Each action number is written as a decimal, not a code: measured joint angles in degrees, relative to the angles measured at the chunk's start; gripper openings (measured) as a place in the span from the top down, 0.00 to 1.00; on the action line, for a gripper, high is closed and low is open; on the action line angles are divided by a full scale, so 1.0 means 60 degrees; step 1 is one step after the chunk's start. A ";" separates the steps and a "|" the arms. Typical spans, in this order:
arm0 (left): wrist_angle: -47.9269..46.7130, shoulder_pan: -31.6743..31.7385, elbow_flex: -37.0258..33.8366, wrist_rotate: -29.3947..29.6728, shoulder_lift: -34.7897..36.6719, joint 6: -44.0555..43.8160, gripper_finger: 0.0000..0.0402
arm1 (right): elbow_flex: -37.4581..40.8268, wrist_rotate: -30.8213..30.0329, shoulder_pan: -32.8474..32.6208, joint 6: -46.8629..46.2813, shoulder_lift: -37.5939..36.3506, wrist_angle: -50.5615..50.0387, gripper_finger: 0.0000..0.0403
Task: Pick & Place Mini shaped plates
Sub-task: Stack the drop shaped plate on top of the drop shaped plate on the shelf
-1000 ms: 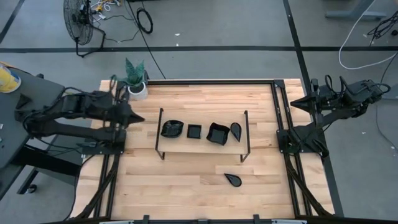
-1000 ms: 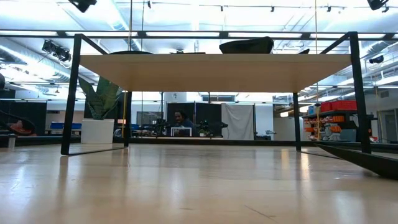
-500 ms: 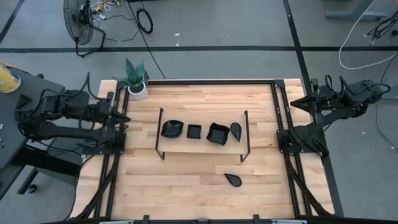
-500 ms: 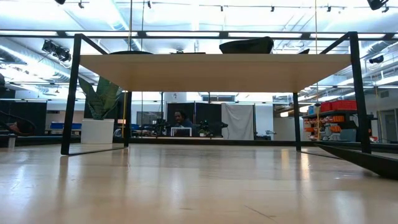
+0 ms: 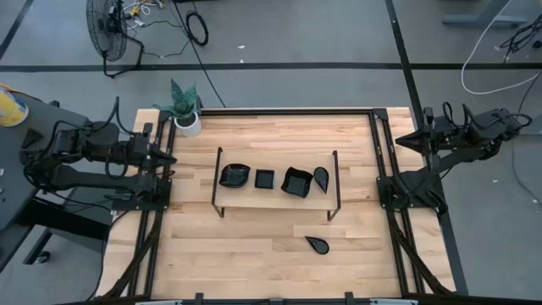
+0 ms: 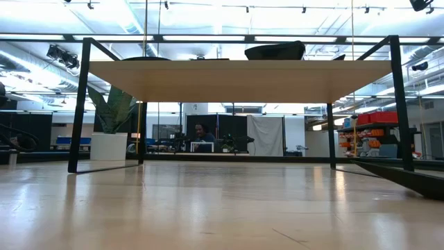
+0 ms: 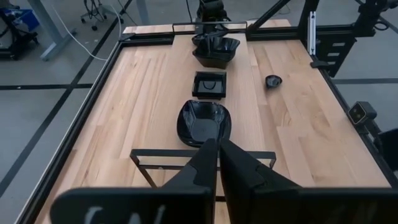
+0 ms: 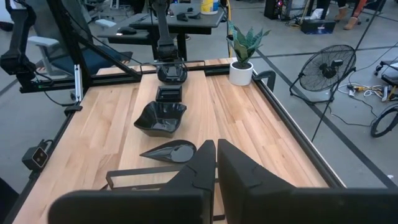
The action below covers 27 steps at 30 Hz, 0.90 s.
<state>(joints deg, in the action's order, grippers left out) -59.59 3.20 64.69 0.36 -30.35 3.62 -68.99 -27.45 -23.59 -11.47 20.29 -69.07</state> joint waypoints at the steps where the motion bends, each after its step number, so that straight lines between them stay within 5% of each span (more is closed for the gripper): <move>1: 0.0000 0.0000 0.0000 0.0000 0.0004 0.0000 0.94 | 0.0003 0.0001 0.0000 -0.0003 0.0000 0.0001 0.94; 27: 0.0000 0.0000 -0.0004 0.0000 0.0000 0.0000 0.94 | 0.0000 -0.0001 0.0000 0.0000 0.0000 0.0593 0.94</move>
<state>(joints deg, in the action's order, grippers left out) -59.59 3.20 64.66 0.36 -30.35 3.62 -68.99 -27.46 -23.59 -11.47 20.29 -65.51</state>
